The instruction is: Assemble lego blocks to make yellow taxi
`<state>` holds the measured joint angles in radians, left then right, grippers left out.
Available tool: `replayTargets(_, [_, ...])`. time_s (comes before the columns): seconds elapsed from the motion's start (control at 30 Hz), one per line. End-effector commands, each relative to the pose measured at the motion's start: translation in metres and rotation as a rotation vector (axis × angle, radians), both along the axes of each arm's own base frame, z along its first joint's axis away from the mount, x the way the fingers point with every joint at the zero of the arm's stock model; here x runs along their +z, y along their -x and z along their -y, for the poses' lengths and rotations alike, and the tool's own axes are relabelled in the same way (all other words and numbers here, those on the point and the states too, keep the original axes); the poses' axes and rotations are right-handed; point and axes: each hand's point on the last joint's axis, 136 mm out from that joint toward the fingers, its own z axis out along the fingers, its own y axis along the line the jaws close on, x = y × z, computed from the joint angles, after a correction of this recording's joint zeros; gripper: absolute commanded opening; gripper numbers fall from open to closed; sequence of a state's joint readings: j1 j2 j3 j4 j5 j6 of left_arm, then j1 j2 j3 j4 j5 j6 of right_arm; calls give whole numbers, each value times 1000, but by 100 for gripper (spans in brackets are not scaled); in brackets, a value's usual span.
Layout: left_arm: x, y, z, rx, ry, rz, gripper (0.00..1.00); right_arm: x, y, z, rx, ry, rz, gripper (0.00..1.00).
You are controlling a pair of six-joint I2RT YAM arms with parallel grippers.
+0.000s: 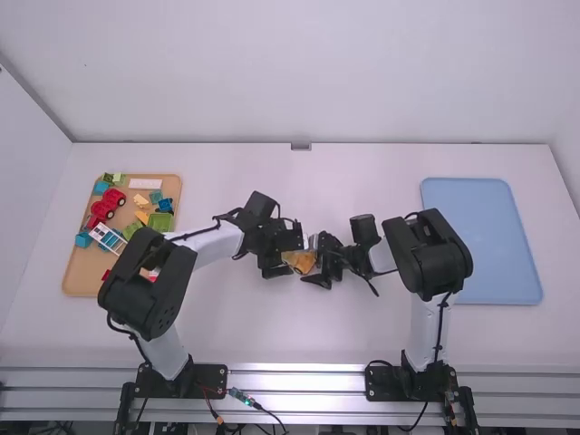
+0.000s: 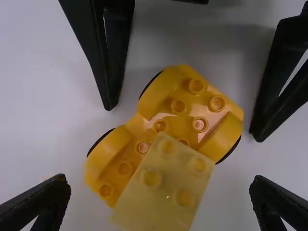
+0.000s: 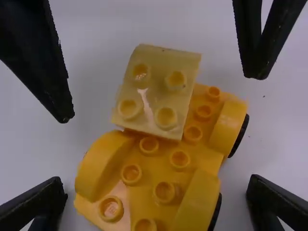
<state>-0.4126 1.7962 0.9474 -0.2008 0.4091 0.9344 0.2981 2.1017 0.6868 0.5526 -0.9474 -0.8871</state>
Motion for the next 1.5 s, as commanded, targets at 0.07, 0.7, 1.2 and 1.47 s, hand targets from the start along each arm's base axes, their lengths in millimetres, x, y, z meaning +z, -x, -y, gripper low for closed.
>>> replayTargets(0.07, [28, -11, -1, 13, 24, 71, 99, -38, 6, 19, -141, 130, -81, 99])
replayTargets(0.7, [76, -12, -16, -20, 144, 134, 99, 7, 19, 30, -473, -89, -76, 99])
replayTargets(1.2, [75, -11, -16, -14, 140, 128, 99, 15, 19, 5, -477, -78, 17, 99])
replayTargets(1.47, [72, -7, -17, -17, 130, 110, 99, 5, -3, -17, -449, -15, 42, 98])
